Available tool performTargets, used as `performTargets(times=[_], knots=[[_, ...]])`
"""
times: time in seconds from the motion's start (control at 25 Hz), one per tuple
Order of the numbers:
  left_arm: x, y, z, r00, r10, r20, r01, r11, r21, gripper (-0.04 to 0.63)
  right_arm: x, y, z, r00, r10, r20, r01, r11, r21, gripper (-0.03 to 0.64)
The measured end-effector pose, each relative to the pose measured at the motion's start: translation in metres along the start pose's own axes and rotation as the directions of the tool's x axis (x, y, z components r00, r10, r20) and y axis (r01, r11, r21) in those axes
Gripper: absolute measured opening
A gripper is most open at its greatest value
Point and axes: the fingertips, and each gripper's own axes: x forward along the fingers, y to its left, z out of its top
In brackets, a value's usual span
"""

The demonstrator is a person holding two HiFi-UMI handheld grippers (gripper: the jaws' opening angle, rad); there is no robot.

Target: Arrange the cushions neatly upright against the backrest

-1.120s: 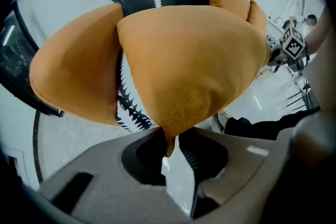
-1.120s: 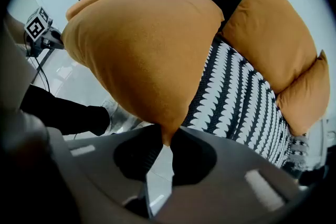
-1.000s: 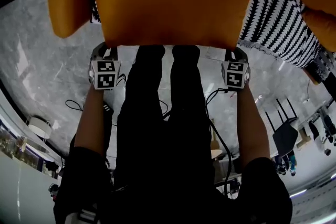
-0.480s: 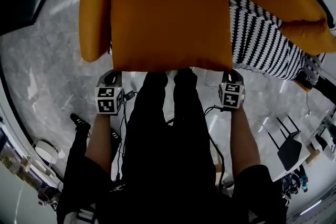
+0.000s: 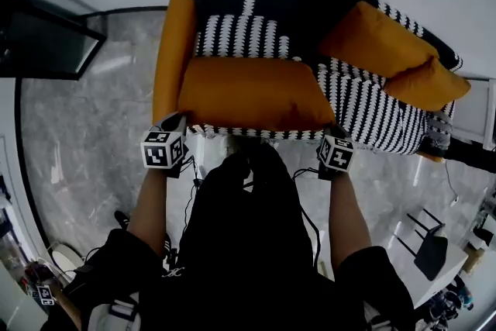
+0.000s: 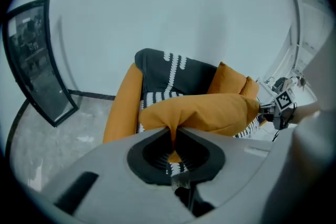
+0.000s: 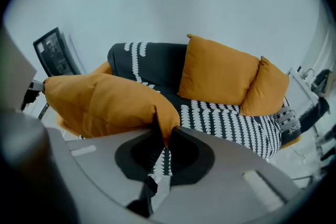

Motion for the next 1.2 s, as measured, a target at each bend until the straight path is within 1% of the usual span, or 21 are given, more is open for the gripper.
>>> performTargets(times=[0.08,0.2,0.32,0.44,0.64,0.8,0.92,1.08,1.2], knots=[[-0.002,-0.007,0.025,1.0,0.012,0.009,-0.012,1.0,0.018,0.018,-0.006,-0.003,0.023,0.999,0.018,0.04,-0.02,0.998,0.057,0.029],[0.004,-0.014,0.075,0.998,0.028,0.049,-0.03,0.998,0.051,0.018,-0.006,-0.006,0.07,0.988,0.055,0.144,-0.077,0.985,0.156,0.029],[0.004,-0.018,0.117,0.995,0.029,0.092,-0.032,0.999,0.035,0.018,-0.007,-0.007,0.109,0.977,0.065,0.202,-0.106,0.974,0.201,0.028],[0.006,-0.014,0.15,0.994,0.054,0.094,-0.057,0.998,0.031,0.018,-0.002,-0.005,0.142,0.972,0.073,0.224,-0.119,0.973,0.199,0.028],[0.018,-0.012,0.18,0.993,0.088,0.08,-0.093,0.994,0.065,0.02,0.008,-0.014,0.189,0.968,0.09,0.236,-0.137,0.972,0.189,0.028],[0.026,-0.019,0.221,0.991,0.114,0.069,-0.119,0.99,0.077,0.02,0.02,-0.028,0.228,0.964,0.1,0.248,-0.148,0.972,0.184,0.029],[0.04,-0.015,0.254,0.988,0.136,0.071,-0.141,0.987,0.078,0.021,0.037,-0.032,0.262,0.963,0.115,0.245,-0.158,0.974,0.164,0.029],[0.067,-0.008,0.292,0.988,0.149,0.046,-0.153,0.983,0.104,0.022,0.063,-0.04,0.295,0.966,0.127,0.226,-0.161,0.977,0.141,0.029],[0.083,-0.002,0.322,0.986,0.164,0.036,-0.167,0.98,0.109,0.023,0.078,-0.044,0.322,0.966,0.129,0.223,-0.157,0.981,0.114,0.029]])
